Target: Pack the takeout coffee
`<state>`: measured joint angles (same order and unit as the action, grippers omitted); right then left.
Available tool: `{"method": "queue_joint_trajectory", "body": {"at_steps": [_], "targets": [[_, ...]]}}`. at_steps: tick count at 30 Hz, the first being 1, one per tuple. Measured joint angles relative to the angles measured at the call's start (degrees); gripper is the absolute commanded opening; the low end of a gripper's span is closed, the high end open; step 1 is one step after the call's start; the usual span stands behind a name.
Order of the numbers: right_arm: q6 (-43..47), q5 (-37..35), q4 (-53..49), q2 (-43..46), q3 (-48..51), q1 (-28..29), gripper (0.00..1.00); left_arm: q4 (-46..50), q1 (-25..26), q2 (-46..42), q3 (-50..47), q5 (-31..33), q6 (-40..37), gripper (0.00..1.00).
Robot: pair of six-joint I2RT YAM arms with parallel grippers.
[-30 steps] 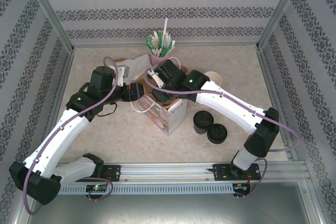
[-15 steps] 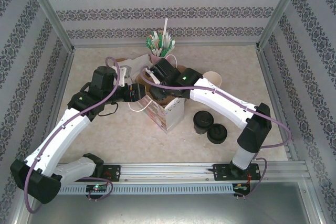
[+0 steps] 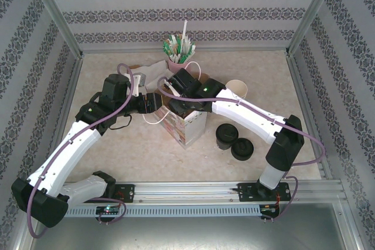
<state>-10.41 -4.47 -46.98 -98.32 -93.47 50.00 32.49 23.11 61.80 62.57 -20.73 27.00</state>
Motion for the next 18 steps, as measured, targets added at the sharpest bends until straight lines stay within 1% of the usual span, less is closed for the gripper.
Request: {"method": "queue_joint_trajectory", "body": {"at_steps": [13,14,16,18], "targets": [[-0.4,-0.7,0.0,-0.1,0.0,0.0,0.43,0.0,0.0,0.0,0.0,0.6,0.0,0.67],[-0.5,-0.7,0.0,-0.1,0.0,0.0,0.44,0.0,0.0,0.0,0.0,0.7,0.0,0.67],[-0.7,-0.7,0.0,-0.2,-0.1,0.0,0.51,0.0,0.0,0.0,0.0,0.9,0.0,0.67],[-1.3,-0.7,0.0,-0.3,-0.2,0.0,0.54,0.0,0.0,0.0,0.0,1.1,0.0,0.66]]}}
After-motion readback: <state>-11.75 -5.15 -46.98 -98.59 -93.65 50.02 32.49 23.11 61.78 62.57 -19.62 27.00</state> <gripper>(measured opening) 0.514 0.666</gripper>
